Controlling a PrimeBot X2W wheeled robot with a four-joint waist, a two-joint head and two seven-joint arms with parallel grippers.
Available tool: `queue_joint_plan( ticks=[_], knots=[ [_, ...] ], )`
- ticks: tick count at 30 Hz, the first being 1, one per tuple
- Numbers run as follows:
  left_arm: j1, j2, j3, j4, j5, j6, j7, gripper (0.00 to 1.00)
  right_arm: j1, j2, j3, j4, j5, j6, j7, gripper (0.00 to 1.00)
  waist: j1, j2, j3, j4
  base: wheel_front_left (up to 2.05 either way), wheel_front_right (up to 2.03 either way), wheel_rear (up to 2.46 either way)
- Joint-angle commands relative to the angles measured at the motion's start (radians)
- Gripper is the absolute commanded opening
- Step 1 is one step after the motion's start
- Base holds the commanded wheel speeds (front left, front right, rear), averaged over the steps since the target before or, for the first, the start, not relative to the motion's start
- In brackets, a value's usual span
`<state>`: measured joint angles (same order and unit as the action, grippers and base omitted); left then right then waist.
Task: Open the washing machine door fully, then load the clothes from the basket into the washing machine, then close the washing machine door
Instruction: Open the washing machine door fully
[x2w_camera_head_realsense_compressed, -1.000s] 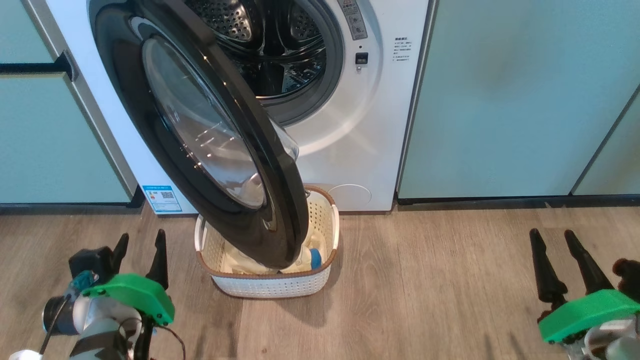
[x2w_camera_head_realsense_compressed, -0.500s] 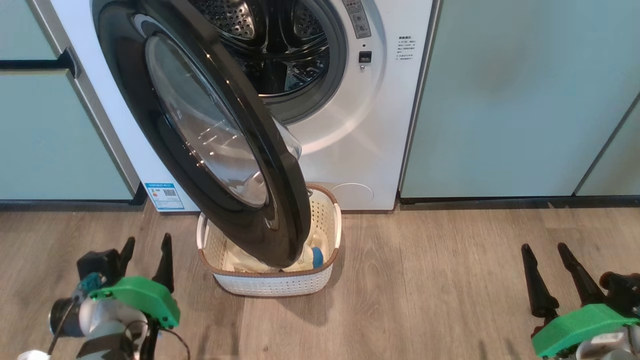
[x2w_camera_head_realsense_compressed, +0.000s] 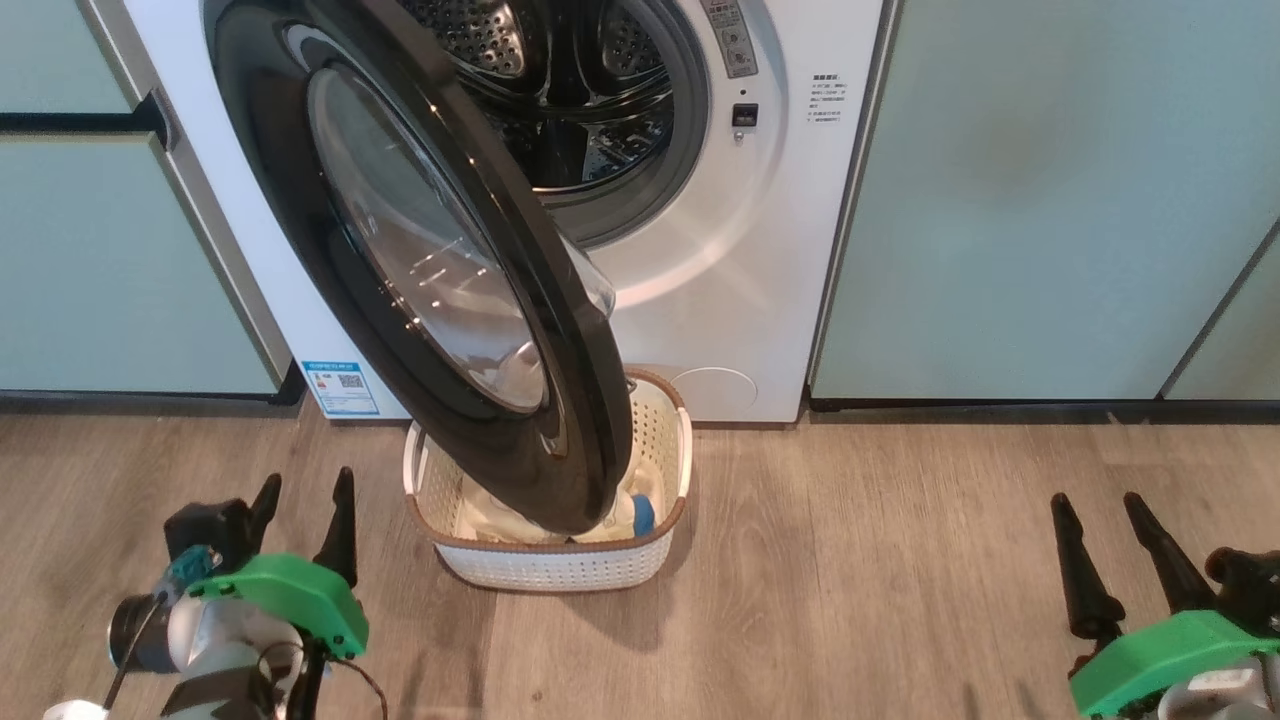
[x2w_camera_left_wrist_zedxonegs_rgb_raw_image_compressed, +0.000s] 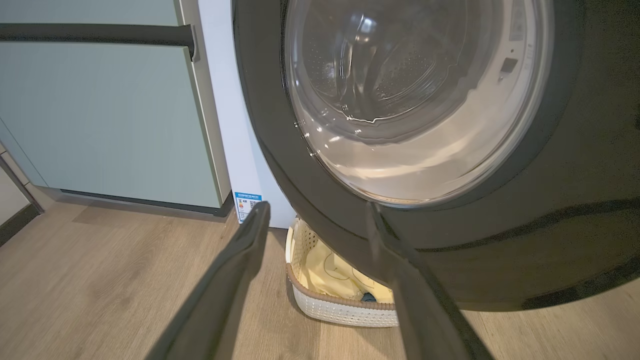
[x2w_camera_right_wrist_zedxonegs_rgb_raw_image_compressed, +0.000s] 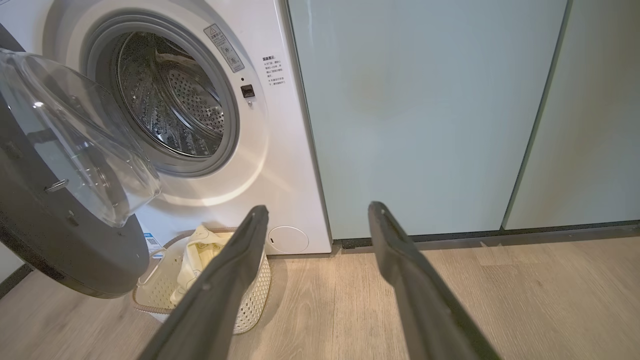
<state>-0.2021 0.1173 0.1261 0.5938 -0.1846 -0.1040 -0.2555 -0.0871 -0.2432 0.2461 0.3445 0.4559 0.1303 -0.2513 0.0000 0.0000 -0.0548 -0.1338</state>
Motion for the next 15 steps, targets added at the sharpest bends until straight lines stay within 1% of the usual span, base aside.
queue_joint_plan(
  ticks=[1,15],
  knots=[
    [-0.038,0.022,0.033,-0.035,0.009,-0.004,-0.006,1.0,-0.039,-0.013,0.006,-0.025,-0.011,0.0,-0.01,1.0,0.0,0.0,0.0,0.002,0.0,0.0,0.0],
    [-0.021,0.004,0.037,-0.055,0.014,-0.011,-0.006,1.0,-0.043,-0.013,0.002,-0.011,-0.028,0.0,-0.01,1.0,0.0,0.0,-0.001,0.013,0.0,0.0,0.0]
  ],
)
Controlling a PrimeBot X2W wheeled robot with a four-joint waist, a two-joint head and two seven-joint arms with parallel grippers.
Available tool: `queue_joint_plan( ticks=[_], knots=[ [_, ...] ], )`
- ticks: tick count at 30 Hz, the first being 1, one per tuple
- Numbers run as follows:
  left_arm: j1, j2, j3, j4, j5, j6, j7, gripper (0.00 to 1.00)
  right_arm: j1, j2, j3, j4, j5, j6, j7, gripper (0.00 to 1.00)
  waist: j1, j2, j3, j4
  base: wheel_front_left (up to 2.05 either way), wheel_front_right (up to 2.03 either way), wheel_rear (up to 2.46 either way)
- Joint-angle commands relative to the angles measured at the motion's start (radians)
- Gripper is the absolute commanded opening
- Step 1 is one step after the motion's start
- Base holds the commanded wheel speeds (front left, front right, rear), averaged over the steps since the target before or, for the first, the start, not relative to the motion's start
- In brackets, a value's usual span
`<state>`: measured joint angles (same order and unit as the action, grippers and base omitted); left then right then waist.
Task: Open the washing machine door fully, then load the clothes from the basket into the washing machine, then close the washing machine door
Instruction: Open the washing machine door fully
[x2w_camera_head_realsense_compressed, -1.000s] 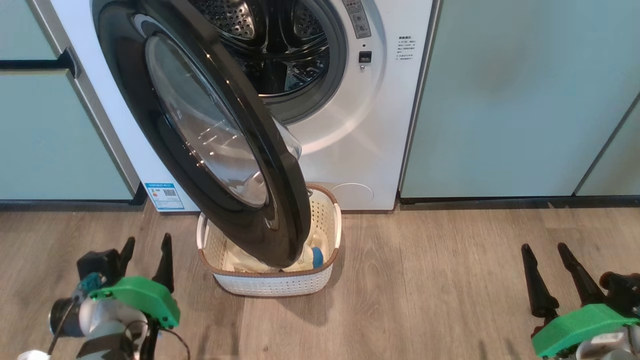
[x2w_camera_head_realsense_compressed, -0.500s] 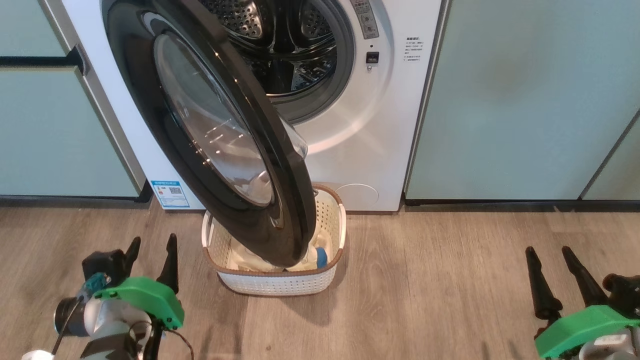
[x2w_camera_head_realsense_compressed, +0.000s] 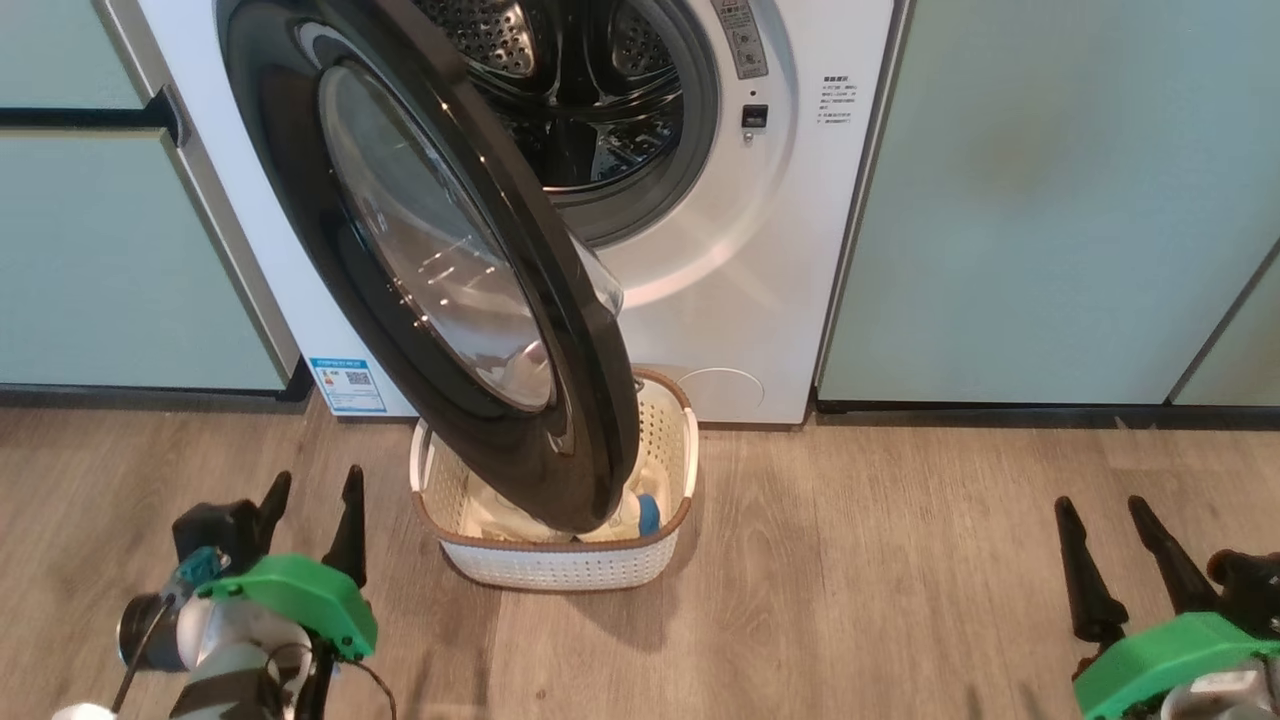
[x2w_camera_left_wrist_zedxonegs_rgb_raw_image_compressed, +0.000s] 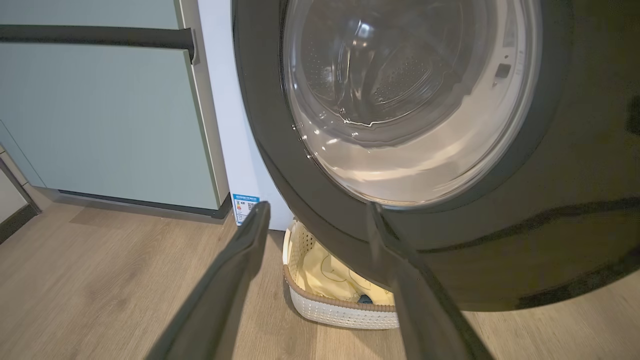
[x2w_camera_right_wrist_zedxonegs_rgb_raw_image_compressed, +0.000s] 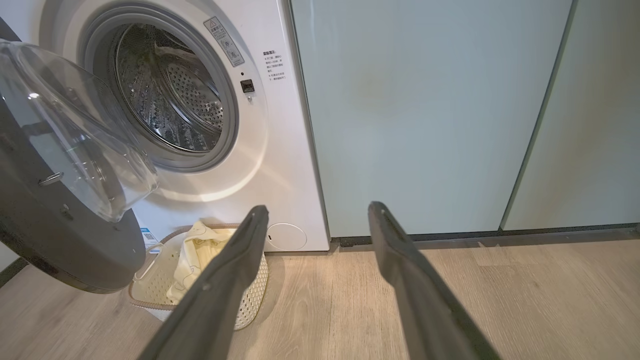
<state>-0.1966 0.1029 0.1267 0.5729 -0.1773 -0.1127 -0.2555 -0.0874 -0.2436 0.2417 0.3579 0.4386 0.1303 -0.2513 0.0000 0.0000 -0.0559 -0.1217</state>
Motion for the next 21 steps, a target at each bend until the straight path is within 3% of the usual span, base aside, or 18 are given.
queue_joint_plan(
  ticks=[1,13,14,15,16,21],
  knots=[
    [-0.025,0.018,0.036,-0.036,0.007,-0.003,-0.006,1.0,-0.043,-0.012,0.006,-0.024,-0.012,0.0,-0.01,1.0,0.0,0.0,0.0,0.001,0.0,0.0,0.0],
    [-0.011,0.002,0.055,-0.075,0.0,-0.007,-0.006,1.0,-0.042,-0.006,0.003,-0.012,-0.014,0.0,-0.01,1.0,0.0,0.0,0.002,0.01,0.0,0.0,0.0],
    [-0.011,0.001,0.055,-0.08,-0.002,-0.008,-0.006,0.83,-0.042,-0.005,0.002,-0.01,-0.014,0.0,-0.01,1.0,0.0,0.0,0.003,0.011,0.0,0.0,0.0],
    [-0.011,-0.001,0.056,-0.086,-0.005,-0.009,-0.006,0.49,-0.042,-0.004,0.001,-0.009,-0.014,0.0,-0.01,1.0,0.0,0.0,0.004,0.013,0.0,0.0,0.0],
    [-0.01,-0.004,0.055,-0.092,-0.005,-0.009,-0.006,0.0,-0.042,-0.004,0.0,-0.008,-0.014,0.0,-0.01,1.0,0.0,0.0,0.004,0.015,0.0,0.0,0.0],
    [-0.015,-0.014,0.066,-0.127,-0.025,-0.011,-0.006,0.0,-0.043,0.0,-0.009,-0.004,-0.016,0.0,-0.01,1.0,0.0,0.0,0.009,0.024,0.0,0.0,0.0]
  ],
)
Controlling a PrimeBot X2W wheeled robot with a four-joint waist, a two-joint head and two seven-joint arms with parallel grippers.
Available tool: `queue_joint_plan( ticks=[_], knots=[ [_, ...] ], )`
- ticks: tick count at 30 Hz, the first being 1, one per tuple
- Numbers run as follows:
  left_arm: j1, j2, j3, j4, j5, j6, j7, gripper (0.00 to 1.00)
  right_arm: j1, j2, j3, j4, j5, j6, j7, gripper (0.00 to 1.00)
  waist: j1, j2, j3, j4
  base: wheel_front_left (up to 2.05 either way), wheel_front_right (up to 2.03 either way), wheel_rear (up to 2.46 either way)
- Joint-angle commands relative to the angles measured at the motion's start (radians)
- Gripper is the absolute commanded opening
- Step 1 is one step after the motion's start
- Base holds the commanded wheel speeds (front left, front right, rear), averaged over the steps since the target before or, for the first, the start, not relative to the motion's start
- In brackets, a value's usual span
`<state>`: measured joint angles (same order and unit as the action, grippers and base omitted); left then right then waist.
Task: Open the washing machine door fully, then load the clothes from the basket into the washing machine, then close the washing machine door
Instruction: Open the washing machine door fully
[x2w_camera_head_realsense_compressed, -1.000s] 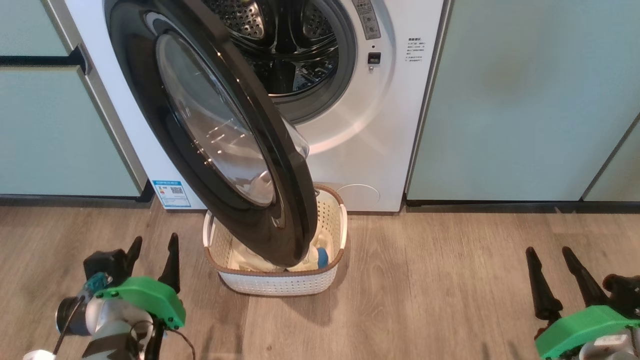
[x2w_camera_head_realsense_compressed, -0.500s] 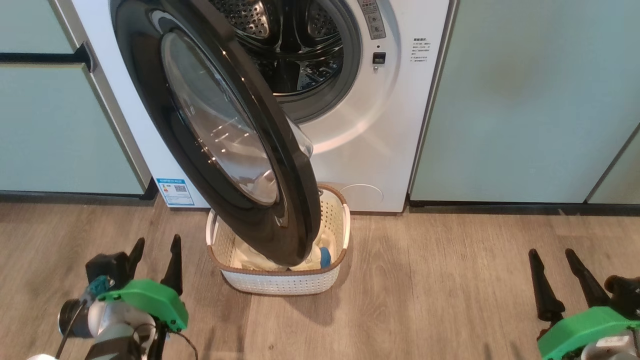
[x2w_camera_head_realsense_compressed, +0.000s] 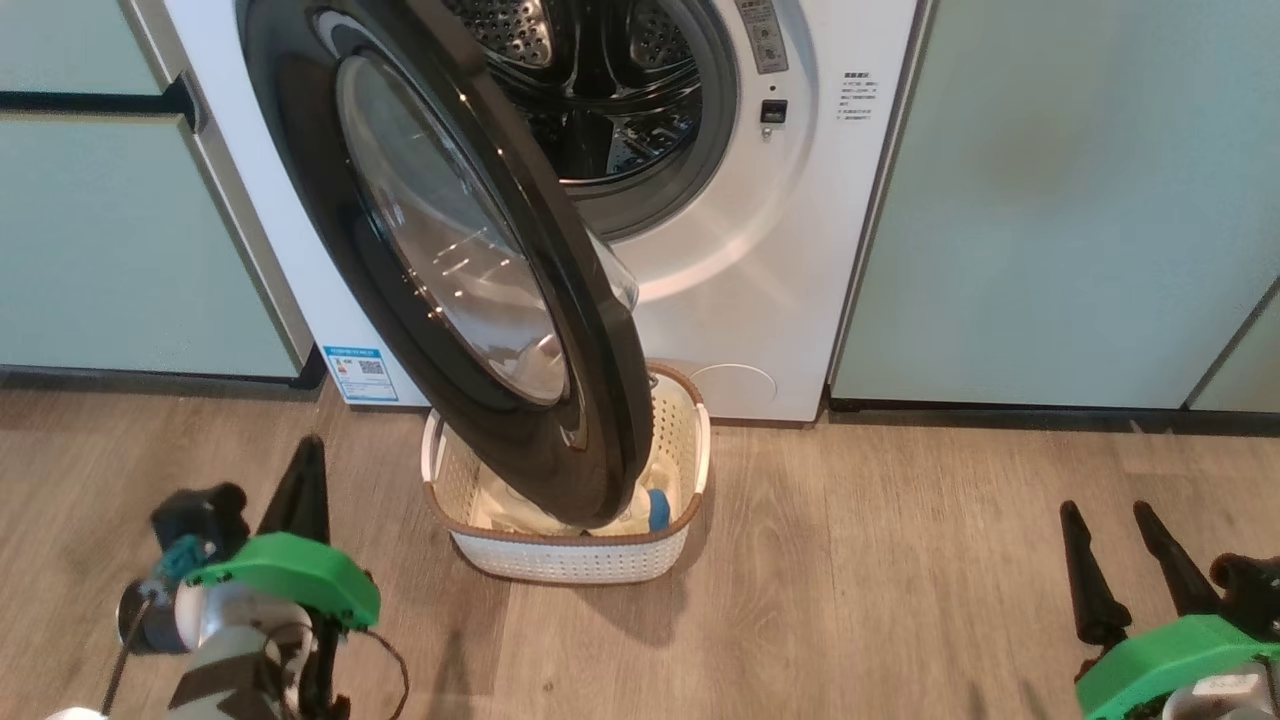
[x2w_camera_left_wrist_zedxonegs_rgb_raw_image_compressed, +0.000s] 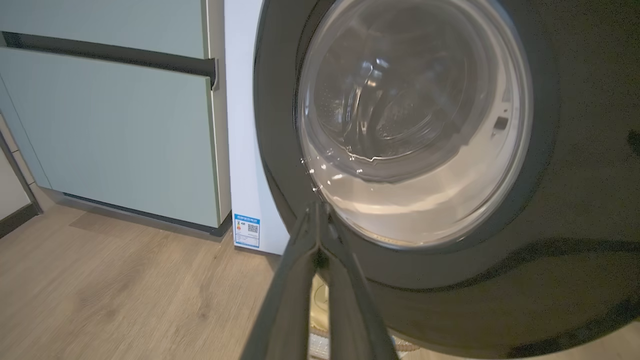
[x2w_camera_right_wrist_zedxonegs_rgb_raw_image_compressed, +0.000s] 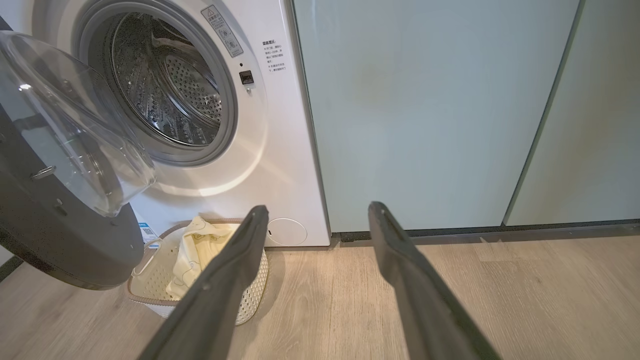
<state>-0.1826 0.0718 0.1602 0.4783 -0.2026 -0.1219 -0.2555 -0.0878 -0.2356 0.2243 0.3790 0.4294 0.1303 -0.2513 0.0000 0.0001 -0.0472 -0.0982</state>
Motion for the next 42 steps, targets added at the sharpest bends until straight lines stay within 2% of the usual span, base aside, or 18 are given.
queue_joint_plan(
  ticks=[1,5,8,16,22,27,28,31,33,34,42],
  knots=[
    [-0.031,0.015,0.037,-0.044,-0.01,-0.002,-0.006,0.0,-0.042,-0.007,0.007,-0.025,-0.008,0.0,-0.01,1.0,0.0,-0.0001,0.001,0.002,0.0,0.0,0.0],
    [-0.044,0.008,0.052,-0.09,-0.054,-0.004,-0.006,0.0,-0.038,-0.001,-0.002,-0.024,-0.01,0.0,-0.01,1.0,0.0,-0.0001,0.002,0.01,0.0,0.0,0.0],
    [-0.076,0.001,0.057,-0.164,-0.149,-0.007,0.013,0.0,-0.035,0.005,-0.007,-0.024,-0.01,0.0,-0.01,1.0,0.0,-0.0001,0.004,0.019,0.0,0.0,0.0],
    [-0.175,-0.009,0.065,-0.352,-0.343,-0.005,0.174,0.0,-0.033,0.014,-0.01,-0.022,-0.008,0.0,-0.01,1.0,0.0,-0.0001,0.008,0.044,0.0,0.0,0.0],
    [-0.302,-0.013,0.027,-0.481,-0.395,0.054,0.281,0.0,-0.037,0.018,-0.007,-0.019,-0.004,0.0,-0.01,1.0,0.0,-0.0001,0.011,0.06,0.0,0.0,0.0],
    [-0.397,-0.019,-0.077,-0.563,-0.396,0.116,0.354,0.0,-0.04,0.021,0.0,-0.017,-0.001,0.0,-0.01,1.0,0.0,-0.0001,0.015,0.067,0.0,0.0,0.0],
    [-0.397,-0.019,-0.077,-0.563,-0.396,0.116,0.354,0.0,-0.04,0.021,0.0,-0.017,-0.001,0.0,-0.01,1.0,0.0,-0.0001,0.015,0.067,0.0,0.0,0.0],
    [-0.465,-0.021,-0.192,-0.603,-0.431,0.17,0.382,0.0,-0.046,0.023,0.009,-0.015,0.0,0.0,-0.01,1.0,0.0,-0.0001,0.017,0.061,0.0,0.0,0.0],
    [-0.489,-0.021,-0.27,-0.612,-0.459,0.202,0.379,0.0,-0.05,0.023,0.016,-0.013,0.002,0.0,-0.01,1.0,0.0,-0.0001,0.017,0.057,0.0,0.0,0.0],
    [-0.489,-0.021,-0.27,-0.612,-0.459,0.202,0.379,0.0,-0.05,0.023,0.016,-0.013,0.002,0.0,-0.01,1.0,0.0,-0.0001,0.017,0.057,0.0,0.0,0.0],
    [-0.533,-0.021,-0.588,-0.598,-0.564,0.295,0.304,0.0,-0.063,0.013,0.041,-0.008,0.012,0.0,-0.01,1.0,0.0,-0.0001,0.017,0.015,0.0,0.0,0.0]
  ],
)
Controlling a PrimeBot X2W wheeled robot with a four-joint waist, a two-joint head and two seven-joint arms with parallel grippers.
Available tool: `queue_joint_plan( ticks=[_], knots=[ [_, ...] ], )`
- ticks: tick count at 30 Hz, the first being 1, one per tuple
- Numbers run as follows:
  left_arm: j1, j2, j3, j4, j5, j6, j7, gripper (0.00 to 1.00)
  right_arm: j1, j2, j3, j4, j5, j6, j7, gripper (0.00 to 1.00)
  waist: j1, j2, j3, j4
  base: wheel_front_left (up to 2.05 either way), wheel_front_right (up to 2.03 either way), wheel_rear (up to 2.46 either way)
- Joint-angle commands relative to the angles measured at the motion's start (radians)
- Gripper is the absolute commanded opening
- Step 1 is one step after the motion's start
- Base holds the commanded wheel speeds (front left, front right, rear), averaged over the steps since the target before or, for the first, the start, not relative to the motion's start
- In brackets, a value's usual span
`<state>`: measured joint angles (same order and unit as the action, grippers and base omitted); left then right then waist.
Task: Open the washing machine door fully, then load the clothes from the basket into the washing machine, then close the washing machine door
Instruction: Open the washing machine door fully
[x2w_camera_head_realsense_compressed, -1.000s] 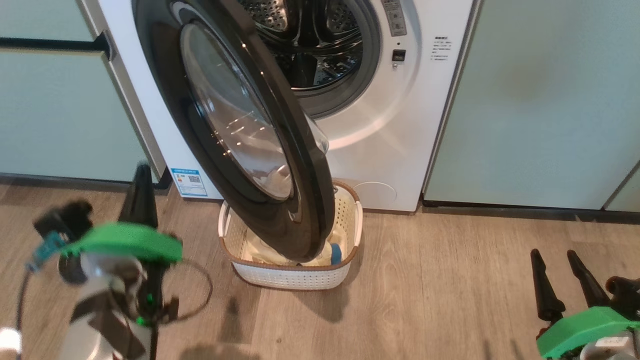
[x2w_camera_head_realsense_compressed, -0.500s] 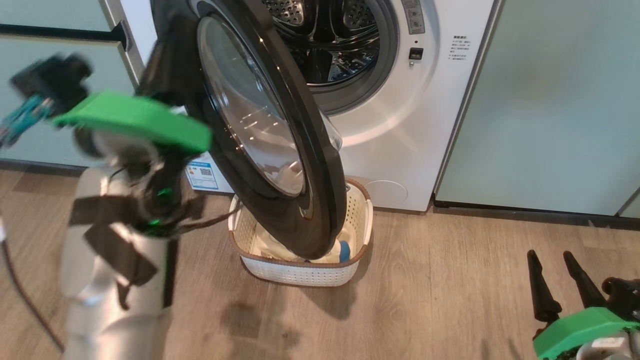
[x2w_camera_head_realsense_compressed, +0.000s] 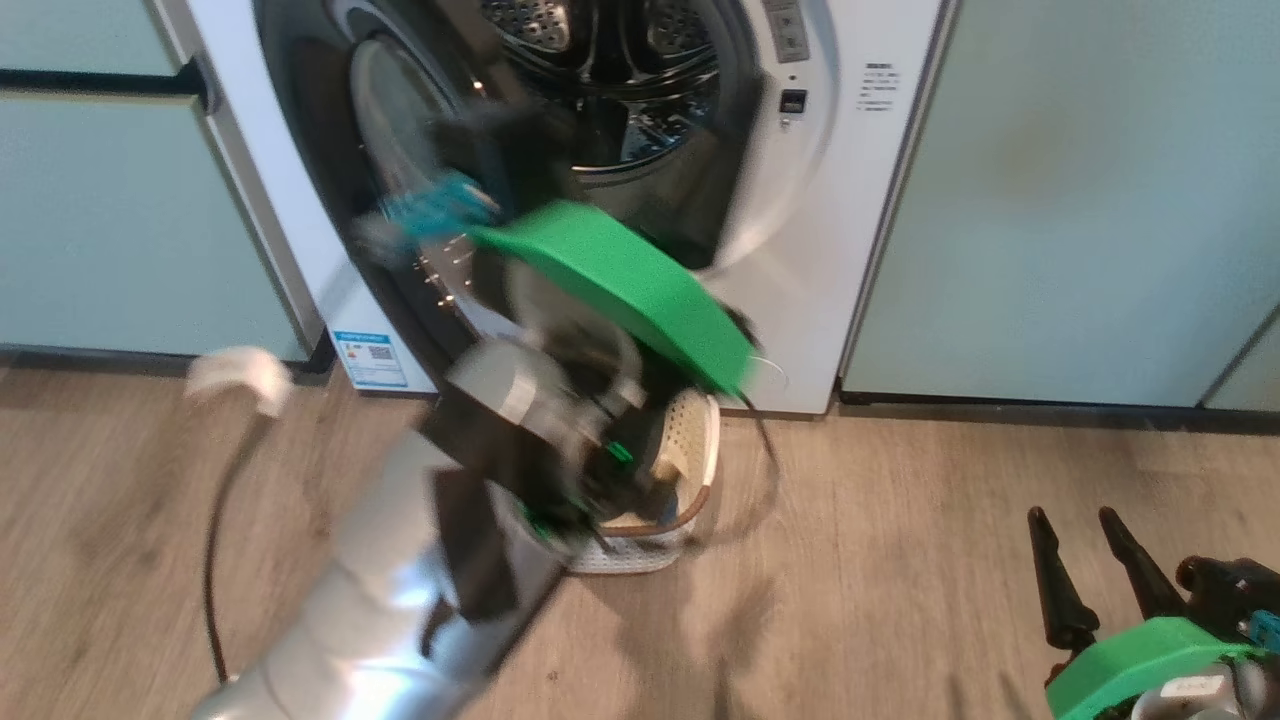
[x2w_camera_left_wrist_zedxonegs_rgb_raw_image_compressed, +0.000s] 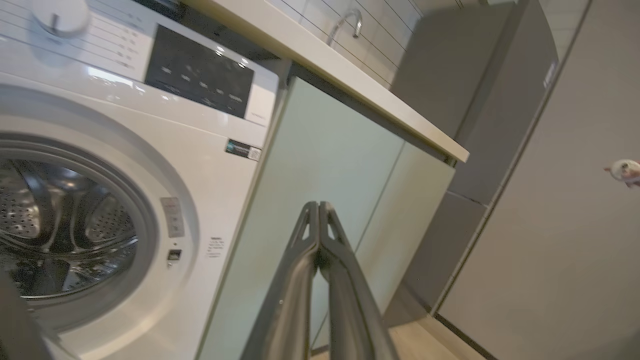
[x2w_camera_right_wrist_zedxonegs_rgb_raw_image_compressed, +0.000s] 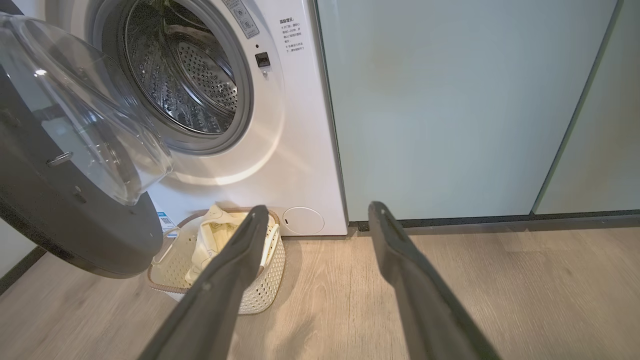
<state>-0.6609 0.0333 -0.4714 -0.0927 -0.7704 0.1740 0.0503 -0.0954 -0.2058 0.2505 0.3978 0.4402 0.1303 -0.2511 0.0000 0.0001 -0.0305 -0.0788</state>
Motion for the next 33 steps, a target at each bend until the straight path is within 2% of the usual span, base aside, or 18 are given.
queue_joint_plan(
  ticks=[1,7,13,18,28,33],
  knots=[
    [-0.057,0.017,0.005,-0.023,-0.002,0.007,-0.014,0.0,-0.056,-0.018,0.016,-0.026,0.002,0.0,-0.011,1.0,0.0,-0.0001,0.001,-0.01,0.0,0.0,0.0],
    [-0.06,0.017,-0.191,0.015,-0.045,0.058,-0.105,0.0,-0.061,-0.024,0.025,-0.025,0.004,0.0,-0.011,1.0,0.0,-0.0001,0.006,-0.044,0.0,0.0,0.0],
    [-0.052,0.017,-0.369,0.109,-0.022,0.098,-0.194,0.0,-0.065,-0.03,0.026,-0.026,0.006,0.0,-0.011,1.0,0.0,-0.0001,0.017,-0.064,0.0,0.0,0.0],
    [-0.053,0.017,-0.481,0.194,-0.004,0.131,-0.257,0.0,-0.068,-0.033,0.022,-0.028,0.005,0.0,-0.011,1.0,0.0,-0.0001,0.028,-0.07,0.0,0.0,0.0],
    [-0.034,0.017,-0.587,0.321,-0.016,0.183,-0.31,0.0,-0.075,-0.031,0.021,-0.028,0.0,0.0,-0.011,1.0,0.0,-0.0001,0.044,-0.067,0.0,0.0,0.0],
    [-0.011,0.017,-0.589,0.342,0.007,0.191,-0.312,0.0,-0.082,-0.03,0.023,-0.029,-0.001,0.0,-0.011,1.0,0.0,-0.0001,0.053,-0.065,0.0,0.0,0.0]
  ],
)
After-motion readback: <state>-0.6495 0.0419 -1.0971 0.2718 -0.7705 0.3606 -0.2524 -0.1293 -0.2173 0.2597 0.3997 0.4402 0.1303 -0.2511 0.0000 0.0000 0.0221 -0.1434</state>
